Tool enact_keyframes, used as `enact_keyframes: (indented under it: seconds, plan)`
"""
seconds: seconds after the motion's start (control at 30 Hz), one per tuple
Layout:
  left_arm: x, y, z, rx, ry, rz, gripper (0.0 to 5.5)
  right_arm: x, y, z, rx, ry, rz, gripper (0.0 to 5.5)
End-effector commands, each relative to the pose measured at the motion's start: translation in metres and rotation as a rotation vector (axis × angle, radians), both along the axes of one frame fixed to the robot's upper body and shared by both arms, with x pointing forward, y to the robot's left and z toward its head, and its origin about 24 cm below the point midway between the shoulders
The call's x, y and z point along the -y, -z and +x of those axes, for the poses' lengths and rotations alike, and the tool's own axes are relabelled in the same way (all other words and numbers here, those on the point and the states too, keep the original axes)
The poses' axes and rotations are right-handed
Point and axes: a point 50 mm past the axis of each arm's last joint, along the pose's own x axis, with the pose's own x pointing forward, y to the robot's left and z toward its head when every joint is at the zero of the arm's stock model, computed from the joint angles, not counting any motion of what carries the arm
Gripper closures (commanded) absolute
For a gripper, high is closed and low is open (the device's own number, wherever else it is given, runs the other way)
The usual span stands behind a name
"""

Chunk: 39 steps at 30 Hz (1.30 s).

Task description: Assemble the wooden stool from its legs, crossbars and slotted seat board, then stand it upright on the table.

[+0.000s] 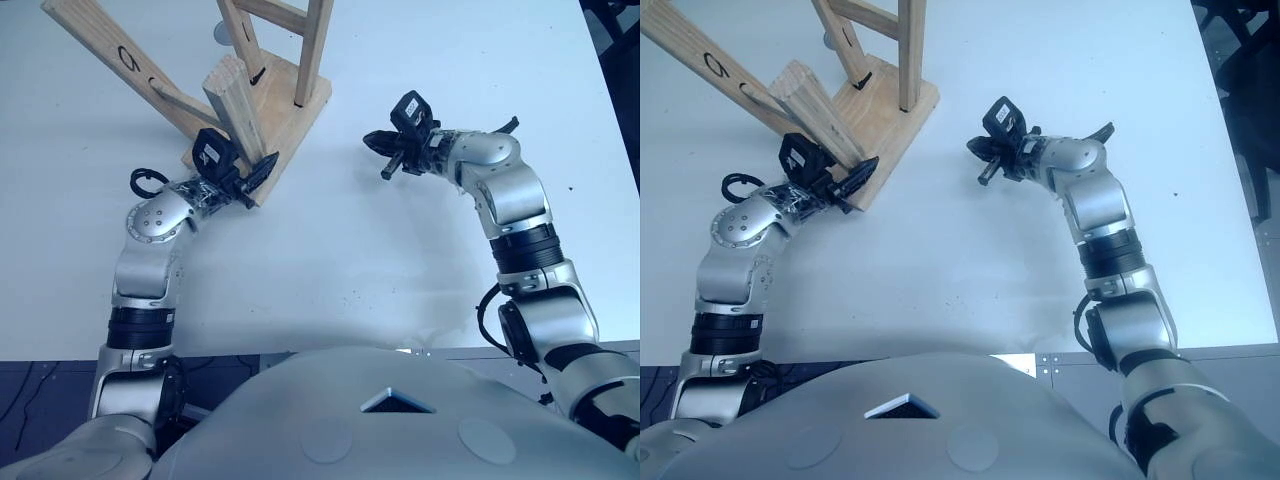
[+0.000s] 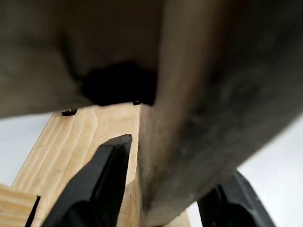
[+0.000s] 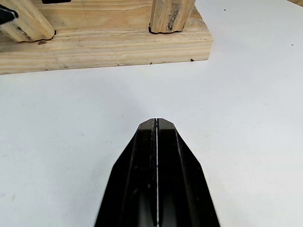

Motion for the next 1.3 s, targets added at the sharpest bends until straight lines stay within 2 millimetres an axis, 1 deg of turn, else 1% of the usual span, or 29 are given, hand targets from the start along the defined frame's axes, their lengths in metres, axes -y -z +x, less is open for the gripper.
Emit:
enact_keyframes:
  seconds: [0.03,0.1,0.2,0.27,0.37,0.47,0.5,0.53,0.6,0.67,0.73,0.77,0.83,0.93,1.03,1.1,1.17,1.23,1.3]
  plan:
    - [-0.015,-0.002,-0.006,-0.028,0.057,-0.027,3.86,0.013,-0.011,0.010,0.031,0.022,-0.014,5.50]
    - [-0.020,-0.001,-0.009,-0.061,0.107,-0.053,4.10,0.018,-0.016,0.014,0.038,0.019,-0.010,5.50]
    - [-0.024,-0.003,-0.016,-0.111,0.180,-0.144,4.27,0.019,-0.027,0.020,0.013,-0.027,0.090,5.50]
    - [-0.027,-0.005,-0.019,-0.146,0.229,-0.192,4.28,0.018,-0.034,0.019,-0.037,-0.098,0.150,5.50]
    - [-0.034,-0.018,-0.023,-0.235,0.337,-0.274,4.28,0.023,-0.049,0.013,-0.112,-0.226,0.237,5.50]
    - [-0.043,-0.039,-0.024,-0.299,0.426,-0.343,4.31,0.029,-0.058,0.012,-0.188,-0.293,0.297,4.99]
    - [-0.047,-0.044,-0.023,-0.317,0.443,-0.340,4.32,0.032,-0.061,0.013,-0.210,-0.299,0.312,4.87]
    - [-0.050,-0.048,-0.023,-0.333,0.459,-0.340,4.34,0.035,-0.062,0.014,-0.227,-0.302,0.322,4.65]
    - [-0.056,-0.057,-0.021,-0.365,0.494,-0.375,4.38,0.038,-0.063,0.010,-0.285,-0.352,0.333,4.34]
    - [-0.058,-0.062,-0.020,-0.381,0.513,-0.394,4.44,0.035,-0.062,0.003,-0.347,-0.418,0.356,3.93]
    - [-0.059,-0.063,-0.021,-0.396,0.529,-0.394,4.48,0.032,-0.060,-0.003,-0.406,-0.466,0.373,3.64]
    - [-0.058,-0.063,-0.022,-0.407,0.541,-0.393,4.50,0.031,-0.057,-0.004,-0.427,-0.471,0.372,3.38]
    - [-0.057,-0.062,-0.023,-0.423,0.561,-0.389,4.50,0.026,-0.054,-0.005,-0.465,-0.480,0.384,3.06]
    - [-0.055,-0.062,-0.022,-0.427,0.579,-0.386,4.50,0.019,-0.049,-0.003,-0.531,-0.462,0.427,3.02]
    - [-0.052,-0.062,-0.020,-0.429,0.606,-0.387,4.50,0.009,-0.040,-0.003,-0.665,-0.439,0.502,3.02]
    - [-0.048,-0.061,-0.017,-0.430,0.621,-0.391,4.50,0.004,-0.040,-0.006,-0.772,-0.441,0.572,3.34]
    - [-0.045,-0.061,-0.013,-0.430,0.635,-0.393,4.51,0.002,-0.042,-0.006,-0.836,-0.438,0.640,3.76]
    - [-0.042,-0.060,-0.008,-0.438,0.632,-0.395,4.51,0.001,-0.044,-0.004,-0.888,-0.409,0.692,3.96]
    - [-0.041,-0.060,-0.002,-0.459,0.609,-0.409,4.52,0.001,-0.044,-0.003,-0.951,-0.364,0.725,3.98]
